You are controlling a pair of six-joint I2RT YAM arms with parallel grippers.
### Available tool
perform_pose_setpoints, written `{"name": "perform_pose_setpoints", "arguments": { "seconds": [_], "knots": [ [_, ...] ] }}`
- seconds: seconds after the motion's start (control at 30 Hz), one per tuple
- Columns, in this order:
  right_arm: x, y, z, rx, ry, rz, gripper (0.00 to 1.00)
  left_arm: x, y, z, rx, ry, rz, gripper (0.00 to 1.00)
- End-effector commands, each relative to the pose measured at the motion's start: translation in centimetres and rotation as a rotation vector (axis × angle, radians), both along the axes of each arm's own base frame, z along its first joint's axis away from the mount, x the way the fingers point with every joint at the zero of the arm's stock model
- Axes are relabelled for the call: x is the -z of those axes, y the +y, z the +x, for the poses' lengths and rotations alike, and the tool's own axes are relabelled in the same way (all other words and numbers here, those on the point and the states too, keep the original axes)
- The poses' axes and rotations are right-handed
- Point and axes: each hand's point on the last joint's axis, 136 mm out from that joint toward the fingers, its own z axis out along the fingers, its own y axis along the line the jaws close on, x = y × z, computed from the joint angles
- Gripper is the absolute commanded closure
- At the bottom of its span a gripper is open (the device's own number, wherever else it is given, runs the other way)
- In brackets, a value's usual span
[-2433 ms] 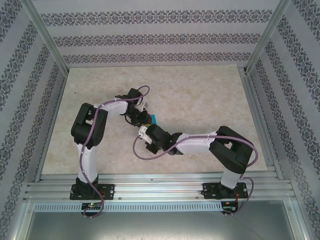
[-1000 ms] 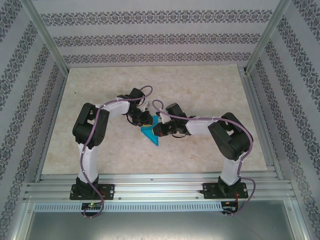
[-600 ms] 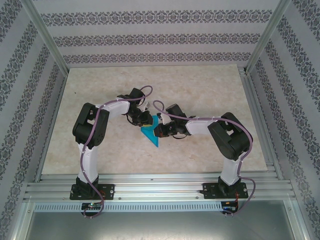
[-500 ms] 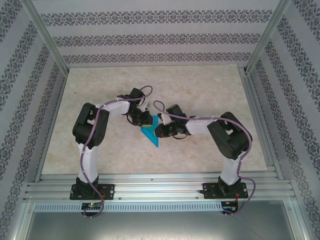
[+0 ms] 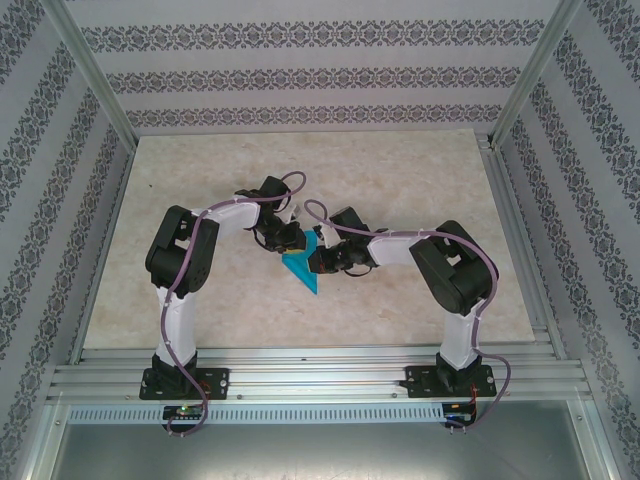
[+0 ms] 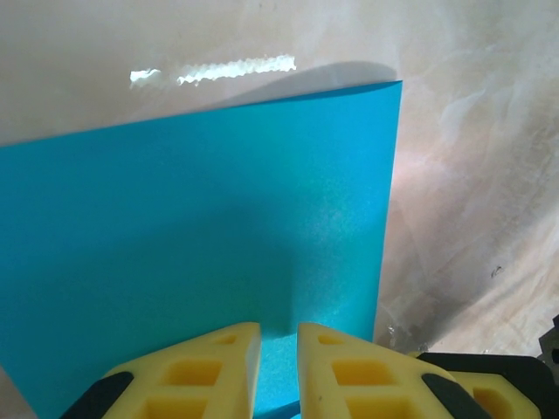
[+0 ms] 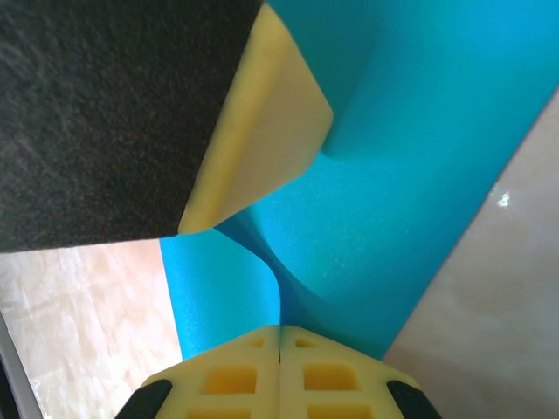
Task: Fold a paper plane with a square sheet of paper (fold left side to right side)
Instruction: Third fold the triangle at the center of the table.
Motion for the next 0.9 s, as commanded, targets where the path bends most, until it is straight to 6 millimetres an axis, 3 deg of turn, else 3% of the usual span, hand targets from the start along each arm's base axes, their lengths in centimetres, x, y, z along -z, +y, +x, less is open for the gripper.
{"name": "perform_pose_setpoints", "arguments": {
  "seconds": [0.0,0.3,0.7,0.87],
  "knots": [
    [0.3,0.1,0.8,-0.002,-0.007,-0.01,1.0,2.2,0.2,-1.1,0.029,0.039,0.06,0.78],
    [1.7,-1.0,-0.2,0.006,0.04,-0.068,1.0,1.4,-0.1,-0.9,0.027,0.023,0.044,0.78],
    [4.8,-2.6,-2.4,0.008,0.147,-0.15,1.0,-4.6,0.9,2.8,-0.023,-0.08,-0.008,0.64],
    [4.9,-2.6,-2.5,0.007,0.147,-0.149,1.0,-6.8,2.7,3.4,-0.072,-0.117,-0.018,0.68]
  ]
}}
